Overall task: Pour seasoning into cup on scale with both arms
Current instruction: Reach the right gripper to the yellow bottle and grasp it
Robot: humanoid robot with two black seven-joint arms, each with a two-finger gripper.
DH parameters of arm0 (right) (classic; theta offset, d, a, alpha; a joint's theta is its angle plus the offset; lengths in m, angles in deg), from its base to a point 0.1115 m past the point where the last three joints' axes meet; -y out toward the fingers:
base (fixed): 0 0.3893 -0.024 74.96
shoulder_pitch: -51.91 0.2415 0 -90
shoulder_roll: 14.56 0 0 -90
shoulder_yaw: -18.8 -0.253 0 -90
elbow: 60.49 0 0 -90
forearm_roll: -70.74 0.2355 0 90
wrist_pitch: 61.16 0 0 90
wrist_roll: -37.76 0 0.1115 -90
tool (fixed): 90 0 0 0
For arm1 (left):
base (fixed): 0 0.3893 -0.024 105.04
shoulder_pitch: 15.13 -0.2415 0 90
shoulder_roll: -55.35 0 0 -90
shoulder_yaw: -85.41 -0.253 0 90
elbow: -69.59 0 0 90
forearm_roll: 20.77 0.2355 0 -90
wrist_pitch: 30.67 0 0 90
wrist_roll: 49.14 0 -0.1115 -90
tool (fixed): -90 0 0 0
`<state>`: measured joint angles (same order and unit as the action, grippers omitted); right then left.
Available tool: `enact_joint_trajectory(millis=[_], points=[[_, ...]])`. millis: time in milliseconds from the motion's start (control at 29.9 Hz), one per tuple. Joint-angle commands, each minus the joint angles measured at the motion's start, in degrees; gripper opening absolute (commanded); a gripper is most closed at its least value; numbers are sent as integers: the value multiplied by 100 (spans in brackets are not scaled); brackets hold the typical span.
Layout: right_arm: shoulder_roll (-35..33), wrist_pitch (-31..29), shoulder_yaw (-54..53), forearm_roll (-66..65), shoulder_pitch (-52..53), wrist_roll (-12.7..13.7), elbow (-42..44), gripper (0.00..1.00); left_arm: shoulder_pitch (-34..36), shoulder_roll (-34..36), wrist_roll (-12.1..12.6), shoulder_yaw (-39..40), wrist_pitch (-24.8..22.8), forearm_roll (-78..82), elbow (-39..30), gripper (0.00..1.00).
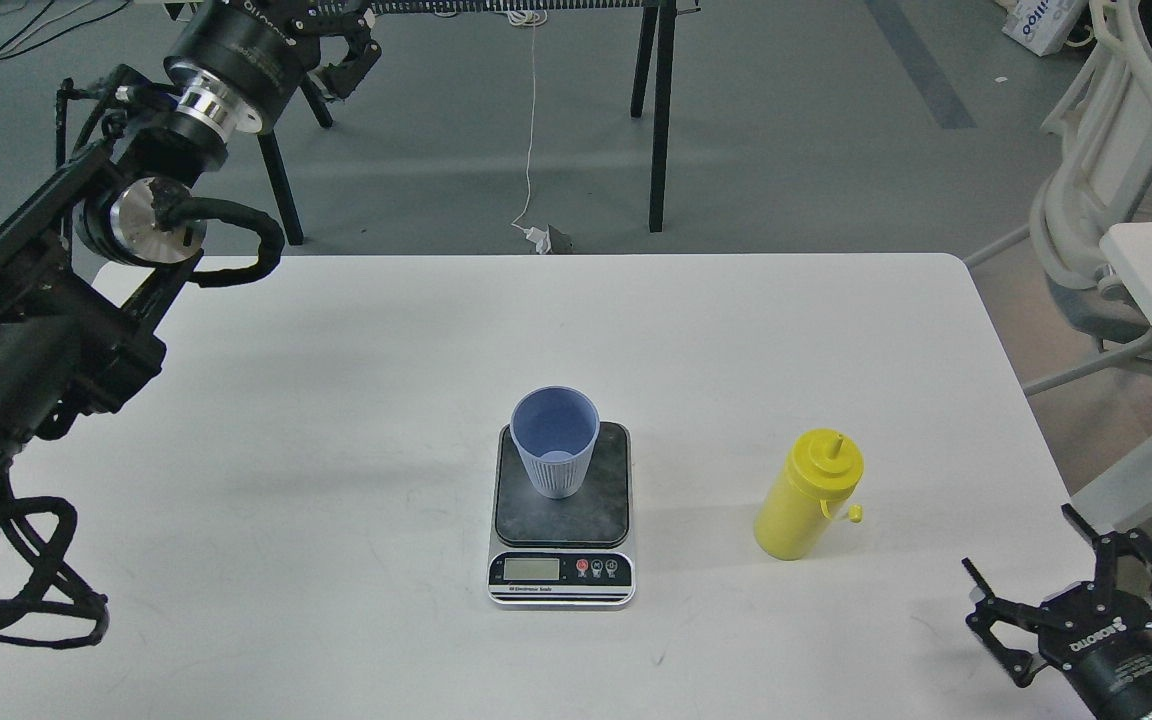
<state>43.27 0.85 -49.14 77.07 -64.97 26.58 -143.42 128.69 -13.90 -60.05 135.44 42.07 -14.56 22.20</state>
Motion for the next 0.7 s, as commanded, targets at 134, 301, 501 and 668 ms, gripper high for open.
enact_joint_trajectory(millis=[134, 301, 501, 668], points=[[1422, 0, 53, -1010, -11, 10, 22, 99, -99, 35, 98, 86, -23, -235, 133, 100], [1652, 0, 316, -1055, 322, 19, 171, 99, -363, 17, 107, 315, -23, -243, 133, 100], [2248, 0, 378, -1028, 771, 10, 505, 99, -355, 44, 98, 341, -23, -243, 125, 100], [2618, 0, 378, -1019, 1061, 10, 909, 99, -363, 114, 107, 350, -32, -243, 125, 100]])
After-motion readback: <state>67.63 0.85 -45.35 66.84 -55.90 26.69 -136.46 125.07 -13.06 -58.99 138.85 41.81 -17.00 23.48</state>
